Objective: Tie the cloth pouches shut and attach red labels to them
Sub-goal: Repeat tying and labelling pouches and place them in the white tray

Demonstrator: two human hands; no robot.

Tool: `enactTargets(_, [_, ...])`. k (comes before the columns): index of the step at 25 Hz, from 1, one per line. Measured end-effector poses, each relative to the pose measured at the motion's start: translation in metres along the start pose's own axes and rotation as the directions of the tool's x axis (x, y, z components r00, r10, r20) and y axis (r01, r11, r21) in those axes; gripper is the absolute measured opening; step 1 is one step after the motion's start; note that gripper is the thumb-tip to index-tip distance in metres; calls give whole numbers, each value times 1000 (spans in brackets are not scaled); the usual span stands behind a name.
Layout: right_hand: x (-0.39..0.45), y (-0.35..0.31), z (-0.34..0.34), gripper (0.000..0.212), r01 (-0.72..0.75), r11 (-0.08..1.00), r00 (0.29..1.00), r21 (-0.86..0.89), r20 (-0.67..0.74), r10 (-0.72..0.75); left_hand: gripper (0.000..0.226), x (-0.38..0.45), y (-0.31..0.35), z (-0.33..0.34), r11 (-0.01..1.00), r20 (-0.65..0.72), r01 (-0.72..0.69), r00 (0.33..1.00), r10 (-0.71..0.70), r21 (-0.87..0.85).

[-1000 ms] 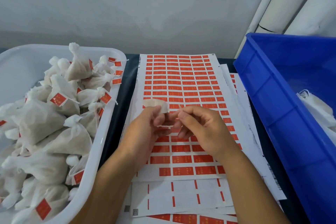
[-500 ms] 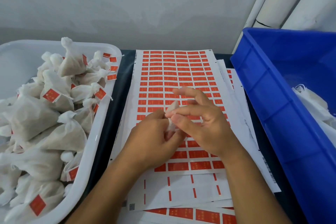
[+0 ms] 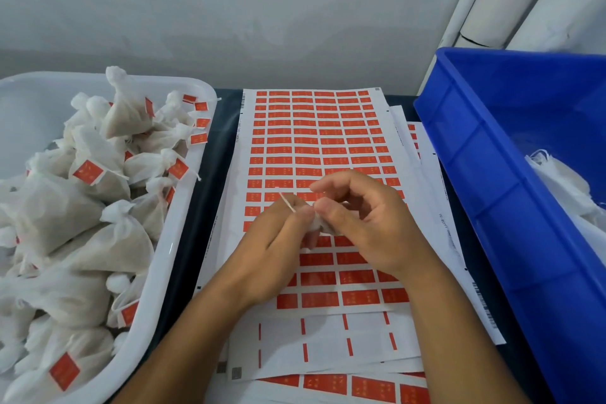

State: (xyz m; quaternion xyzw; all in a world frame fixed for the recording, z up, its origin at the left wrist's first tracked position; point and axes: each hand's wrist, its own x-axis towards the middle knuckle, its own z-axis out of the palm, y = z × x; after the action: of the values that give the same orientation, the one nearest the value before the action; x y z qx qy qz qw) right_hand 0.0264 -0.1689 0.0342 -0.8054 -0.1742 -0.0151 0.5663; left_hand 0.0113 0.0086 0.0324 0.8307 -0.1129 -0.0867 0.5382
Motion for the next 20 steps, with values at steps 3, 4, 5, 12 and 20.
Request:
enactTargets(3, [-1, 0, -1, 11, 11, 1000, 1000, 16, 5, -11, 42, 0, 2, -3, 1000, -64, 20, 998, -19, 9])
enactTargets(4, [-1, 0, -1, 11, 14, 1000, 1000, 17, 22, -14, 45, 0, 3, -4, 1000, -72, 13, 997, -12, 14])
enactTargets(5, [-1, 0, -2, 10, 19, 1000, 999, 10, 40, -19, 49, 1, 3, -5, 1000, -78, 25, 997, -23, 14])
enactTargets(12, [-3, -4, 1, 17, 115, 985, 989, -131, 110, -101, 51, 1, 6, -11, 977, -89, 168, 980, -180, -133])
enactTargets(20, [-5, -1, 3, 41, 141, 895, 987, -424, 127, -95, 49, -3, 11, -12, 903, -85, 344, 923, -376, -259])
